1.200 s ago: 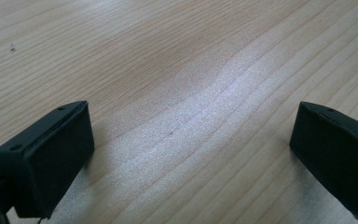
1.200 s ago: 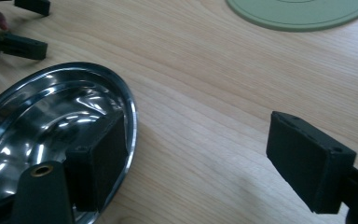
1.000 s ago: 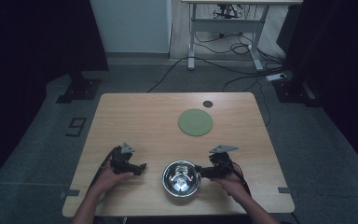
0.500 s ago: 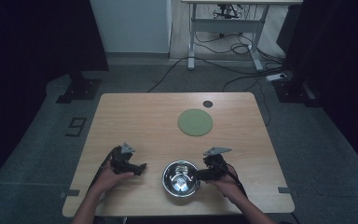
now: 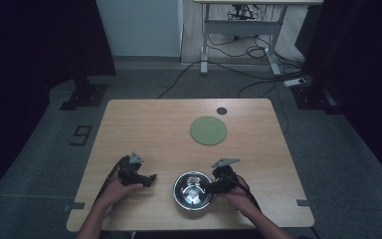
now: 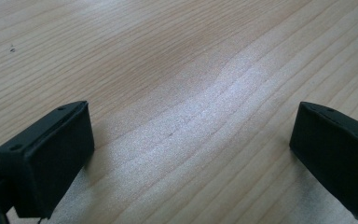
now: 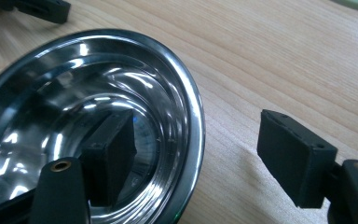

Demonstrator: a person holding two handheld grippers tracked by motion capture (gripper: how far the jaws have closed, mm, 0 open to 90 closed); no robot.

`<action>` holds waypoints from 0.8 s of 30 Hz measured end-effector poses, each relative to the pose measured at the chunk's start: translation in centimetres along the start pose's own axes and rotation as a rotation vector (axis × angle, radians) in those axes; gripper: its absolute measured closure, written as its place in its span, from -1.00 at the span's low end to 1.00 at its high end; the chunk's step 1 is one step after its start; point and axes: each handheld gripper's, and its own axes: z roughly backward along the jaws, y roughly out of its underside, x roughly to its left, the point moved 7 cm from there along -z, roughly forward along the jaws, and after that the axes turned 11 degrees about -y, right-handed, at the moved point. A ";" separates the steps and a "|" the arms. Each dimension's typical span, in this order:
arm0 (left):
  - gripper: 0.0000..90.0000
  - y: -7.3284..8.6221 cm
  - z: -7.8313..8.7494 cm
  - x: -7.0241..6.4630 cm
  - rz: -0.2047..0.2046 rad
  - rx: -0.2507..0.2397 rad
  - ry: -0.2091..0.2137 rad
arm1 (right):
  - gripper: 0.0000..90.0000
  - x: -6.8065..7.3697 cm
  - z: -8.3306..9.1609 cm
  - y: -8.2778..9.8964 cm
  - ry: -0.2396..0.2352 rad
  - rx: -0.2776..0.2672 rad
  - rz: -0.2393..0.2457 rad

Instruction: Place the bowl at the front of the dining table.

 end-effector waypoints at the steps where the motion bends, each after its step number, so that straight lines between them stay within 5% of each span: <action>1: -1.00 0.0 0.0 0.0 0.000 0.000 0.000 | -0.36 0.0 -0.1 0.0 -0.002 0.006 -0.004; 8: -1.00 0.0 0.0 0.0 0.000 0.000 0.000 | -0.26 -0.2 -0.4 0.2 0.002 0.024 -0.002; 24: -1.00 0.0 0.0 0.0 0.000 0.000 0.000 | 0.29 -0.1 -1.3 0.9 -0.021 0.098 0.014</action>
